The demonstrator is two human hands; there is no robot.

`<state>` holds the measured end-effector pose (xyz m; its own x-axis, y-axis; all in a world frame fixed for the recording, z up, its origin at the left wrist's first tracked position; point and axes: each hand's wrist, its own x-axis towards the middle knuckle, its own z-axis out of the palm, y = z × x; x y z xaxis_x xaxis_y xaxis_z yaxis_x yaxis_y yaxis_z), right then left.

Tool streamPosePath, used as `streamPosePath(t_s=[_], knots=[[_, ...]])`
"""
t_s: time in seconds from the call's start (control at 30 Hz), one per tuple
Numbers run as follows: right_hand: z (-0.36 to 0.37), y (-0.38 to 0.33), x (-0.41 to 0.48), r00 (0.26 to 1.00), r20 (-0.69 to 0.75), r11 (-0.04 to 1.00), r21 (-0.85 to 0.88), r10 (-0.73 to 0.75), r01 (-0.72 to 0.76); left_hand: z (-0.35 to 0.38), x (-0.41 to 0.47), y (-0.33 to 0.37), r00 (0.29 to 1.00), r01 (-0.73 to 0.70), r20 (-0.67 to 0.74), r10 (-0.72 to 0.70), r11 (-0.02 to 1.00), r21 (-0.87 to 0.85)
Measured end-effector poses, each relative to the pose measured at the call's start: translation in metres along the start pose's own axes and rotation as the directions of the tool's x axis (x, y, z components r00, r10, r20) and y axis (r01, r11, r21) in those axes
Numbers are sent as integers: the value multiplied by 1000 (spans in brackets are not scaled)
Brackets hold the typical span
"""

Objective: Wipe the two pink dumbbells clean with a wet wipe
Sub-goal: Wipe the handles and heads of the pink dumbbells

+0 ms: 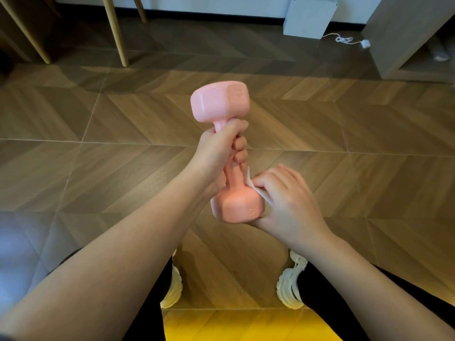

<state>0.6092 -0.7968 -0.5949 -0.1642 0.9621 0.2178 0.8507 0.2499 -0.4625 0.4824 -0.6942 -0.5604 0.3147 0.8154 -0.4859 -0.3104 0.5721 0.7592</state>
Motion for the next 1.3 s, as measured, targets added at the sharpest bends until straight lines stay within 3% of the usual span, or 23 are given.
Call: streamPosePath(t_s=[0.07,0.2,0.33,0.43,0.53,0.67,0.77,0.87,1.03,1.2,1.3], knots=[[-1,0,0,1000,4,999,53,-11,11,-2,0,3,1000,24,-5,-25,999,-23],[-1,-4,4,969,244,976,201,32,-83,-4,-2,1,997,63,47,-63,998,-2],[-7,1,3,1000,5,1000,-15,-12,12,-4,-3,5,999,-41,36,39,995,85],[-7,3,1,994,-89,990,-134,-57,45,-9,-1,5,999,29,13,-31,993,112],[-2,2,0,996,-35,988,-129,-85,80,-13,2,2,996,94,-17,-93,990,109],[2,-2,2,985,173,1000,-8,-16,18,-9,2,-6,991,132,-28,-130,985,107],[4,-3,0,997,53,996,-64,-54,57,-6,2,-6,993,107,-60,-104,993,50],[1,-5,-1,993,-99,998,8,-63,64,-9,5,1,993,99,-60,-100,995,-18],[2,-8,6,962,269,961,254,37,-109,-7,4,-4,995,94,-17,-93,993,73],[2,-2,-2,1000,-24,997,83,-1,3,-5,6,1,995,95,38,-95,996,5],[4,-2,2,989,141,966,246,48,-82,-8,7,1,989,133,62,-132,991,-13]])
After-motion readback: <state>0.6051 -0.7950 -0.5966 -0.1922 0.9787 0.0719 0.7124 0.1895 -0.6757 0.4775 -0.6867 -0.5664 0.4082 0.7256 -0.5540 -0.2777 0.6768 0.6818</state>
